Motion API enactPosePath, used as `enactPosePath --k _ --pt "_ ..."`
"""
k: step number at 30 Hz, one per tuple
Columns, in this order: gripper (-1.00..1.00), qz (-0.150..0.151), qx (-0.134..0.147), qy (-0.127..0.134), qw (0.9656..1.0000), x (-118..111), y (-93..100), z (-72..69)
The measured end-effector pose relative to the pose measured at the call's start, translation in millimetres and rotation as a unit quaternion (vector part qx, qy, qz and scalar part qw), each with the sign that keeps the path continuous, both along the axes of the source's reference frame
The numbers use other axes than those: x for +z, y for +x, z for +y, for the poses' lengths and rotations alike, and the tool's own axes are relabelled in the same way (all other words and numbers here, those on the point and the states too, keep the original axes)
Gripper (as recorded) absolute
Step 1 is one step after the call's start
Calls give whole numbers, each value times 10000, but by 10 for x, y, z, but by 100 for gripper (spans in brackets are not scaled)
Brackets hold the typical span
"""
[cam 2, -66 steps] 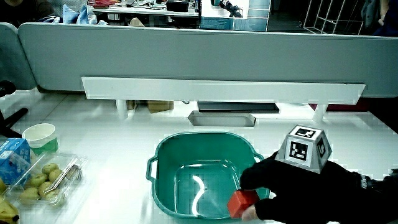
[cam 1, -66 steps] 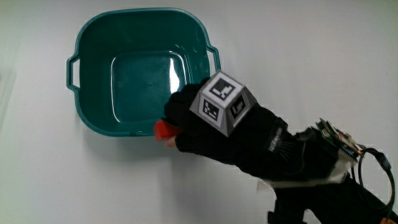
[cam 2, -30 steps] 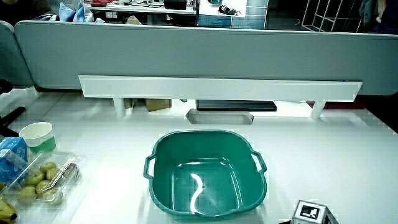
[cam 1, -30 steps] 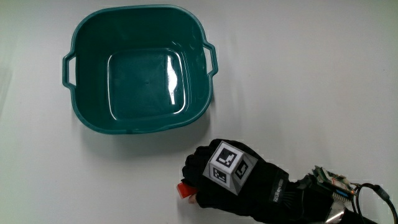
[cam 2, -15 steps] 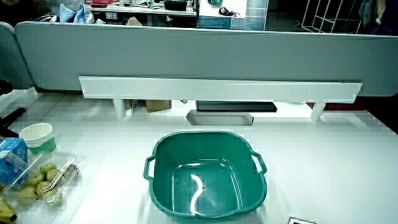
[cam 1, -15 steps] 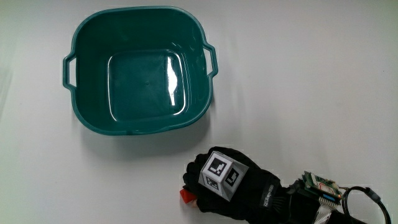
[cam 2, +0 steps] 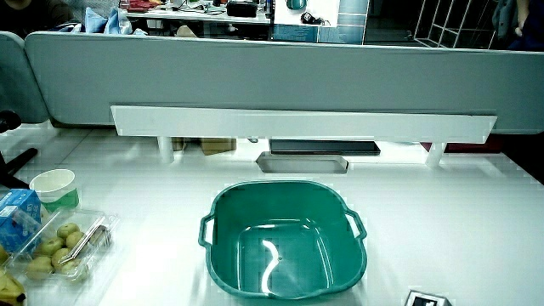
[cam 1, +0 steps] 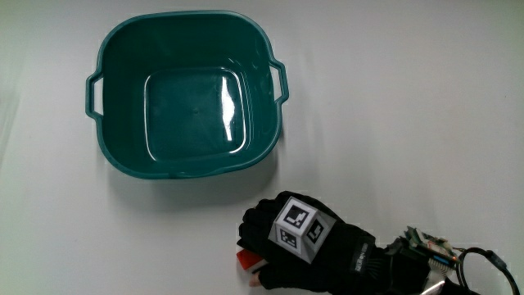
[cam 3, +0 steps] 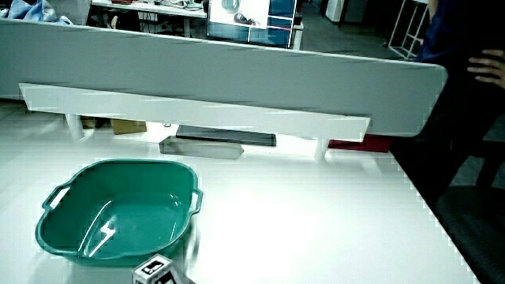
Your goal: Place red block
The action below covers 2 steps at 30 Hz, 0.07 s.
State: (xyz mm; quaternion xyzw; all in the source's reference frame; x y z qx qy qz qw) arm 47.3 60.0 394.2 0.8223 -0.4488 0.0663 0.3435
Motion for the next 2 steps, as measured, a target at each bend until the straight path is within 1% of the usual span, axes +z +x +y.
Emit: enactPosePath --k 1,2 --pt "-100 78 -117 50 9999 -26 27 -25" --pt "-100 23 85 -77 9999 43 90 -53"
